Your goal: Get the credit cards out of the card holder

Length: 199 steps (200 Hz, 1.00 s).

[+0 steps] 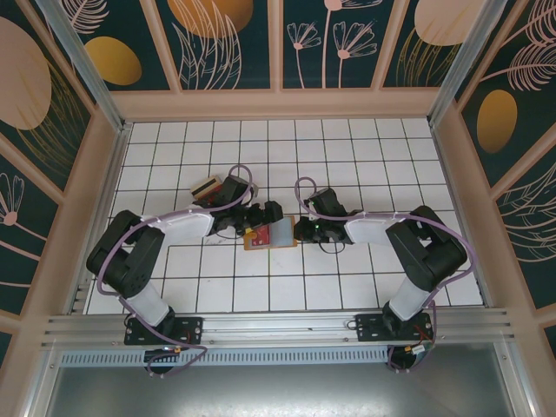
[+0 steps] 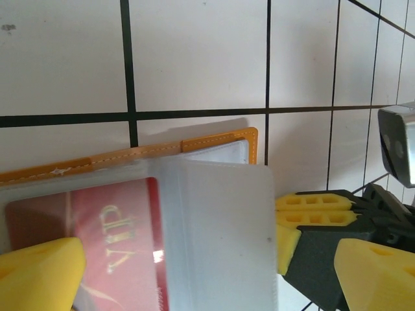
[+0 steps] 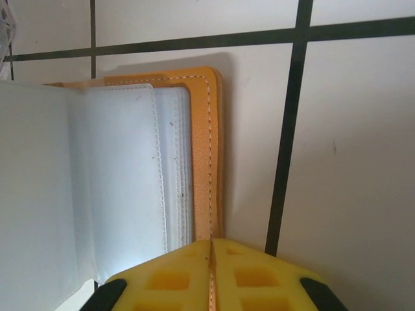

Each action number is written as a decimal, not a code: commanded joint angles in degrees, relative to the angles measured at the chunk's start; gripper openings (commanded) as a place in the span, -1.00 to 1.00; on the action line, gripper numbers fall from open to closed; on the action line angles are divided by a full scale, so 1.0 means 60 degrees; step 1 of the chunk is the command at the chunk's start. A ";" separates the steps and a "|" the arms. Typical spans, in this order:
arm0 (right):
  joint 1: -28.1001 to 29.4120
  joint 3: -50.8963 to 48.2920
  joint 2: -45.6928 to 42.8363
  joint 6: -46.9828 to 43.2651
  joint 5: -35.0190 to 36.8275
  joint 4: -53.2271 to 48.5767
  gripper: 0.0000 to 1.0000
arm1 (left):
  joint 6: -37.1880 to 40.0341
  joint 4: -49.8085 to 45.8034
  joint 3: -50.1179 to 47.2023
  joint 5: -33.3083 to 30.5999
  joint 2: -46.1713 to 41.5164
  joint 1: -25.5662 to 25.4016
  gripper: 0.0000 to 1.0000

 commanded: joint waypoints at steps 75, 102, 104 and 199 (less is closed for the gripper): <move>0.0082 0.1435 -0.0838 0.0371 -0.0018 -0.1092 -0.66 | 0.0765 -0.1267 -0.0456 -0.1115 -0.1392 0.0805 0.63; 0.0250 0.1773 -0.0699 0.0562 -0.0358 -0.0982 -0.66 | 0.0890 -0.1056 -0.0755 -0.1112 -0.1344 0.0962 -0.04; 0.0255 0.1798 -0.0684 0.0585 -0.0380 -0.0963 -0.66 | 0.0903 -0.1032 -0.0772 -0.1096 -0.1322 0.0964 -0.10; 0.0704 0.2343 0.0616 0.1118 -0.1183 -0.0262 -0.69 | 0.0930 -0.0362 -0.1052 -0.0886 -0.0327 0.0965 -0.68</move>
